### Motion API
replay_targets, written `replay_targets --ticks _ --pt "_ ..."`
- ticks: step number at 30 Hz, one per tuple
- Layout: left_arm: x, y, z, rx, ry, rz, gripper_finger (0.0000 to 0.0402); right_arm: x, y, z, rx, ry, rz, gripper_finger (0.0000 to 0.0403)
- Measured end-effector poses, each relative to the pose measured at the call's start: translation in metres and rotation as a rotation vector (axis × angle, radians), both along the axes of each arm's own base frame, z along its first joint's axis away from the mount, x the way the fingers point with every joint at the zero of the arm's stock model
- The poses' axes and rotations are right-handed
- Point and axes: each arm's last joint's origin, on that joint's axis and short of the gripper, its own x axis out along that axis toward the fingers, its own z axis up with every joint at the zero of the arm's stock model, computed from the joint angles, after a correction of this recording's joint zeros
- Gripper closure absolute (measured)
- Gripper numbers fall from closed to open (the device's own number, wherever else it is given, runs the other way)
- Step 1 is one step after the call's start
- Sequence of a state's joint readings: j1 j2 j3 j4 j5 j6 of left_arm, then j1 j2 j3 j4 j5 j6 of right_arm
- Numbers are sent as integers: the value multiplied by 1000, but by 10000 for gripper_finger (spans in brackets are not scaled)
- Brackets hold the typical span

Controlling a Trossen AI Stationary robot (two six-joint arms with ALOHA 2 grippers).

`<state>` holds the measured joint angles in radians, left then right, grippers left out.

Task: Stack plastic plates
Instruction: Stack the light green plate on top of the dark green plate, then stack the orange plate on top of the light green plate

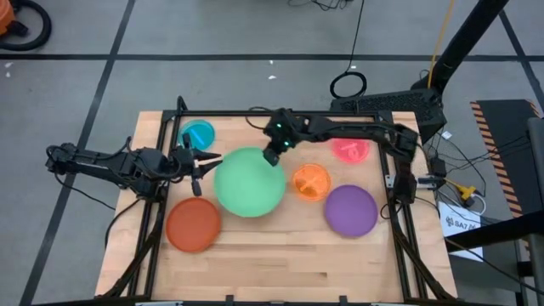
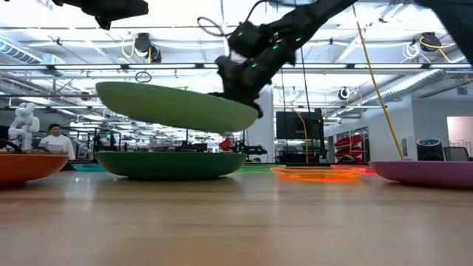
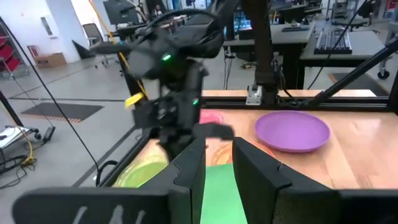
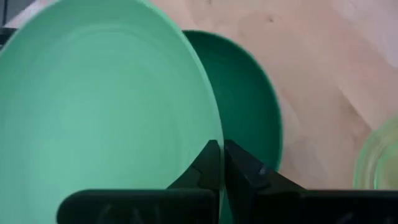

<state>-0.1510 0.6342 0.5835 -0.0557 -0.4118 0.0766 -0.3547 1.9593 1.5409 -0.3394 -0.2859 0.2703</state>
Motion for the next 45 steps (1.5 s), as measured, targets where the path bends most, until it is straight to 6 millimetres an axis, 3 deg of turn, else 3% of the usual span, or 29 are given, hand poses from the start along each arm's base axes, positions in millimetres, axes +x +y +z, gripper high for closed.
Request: replay_targets --ticks 5,14,25,31,38,45 --pt "0 0 0 1 2 0 314 16 -16 -15 -4 70 10 401" --pt "0 0 -2 -4 23 1 314 20 -28 -39 -55 138 2 390" --pt "0 0 -4 -27 33 5 314 21 -28 -37 -72 114 15 295" --pt "-1 0 -9 -70 75 15 314 8 -26 -19 -77 160 41 269" --pt "-3 1 -17 -196 118 45 314 -5 4 13 -150 107 146 272" --pt "-7 1 -27 -329 184 94 314 -47 47 17 -200 -16 199 277"
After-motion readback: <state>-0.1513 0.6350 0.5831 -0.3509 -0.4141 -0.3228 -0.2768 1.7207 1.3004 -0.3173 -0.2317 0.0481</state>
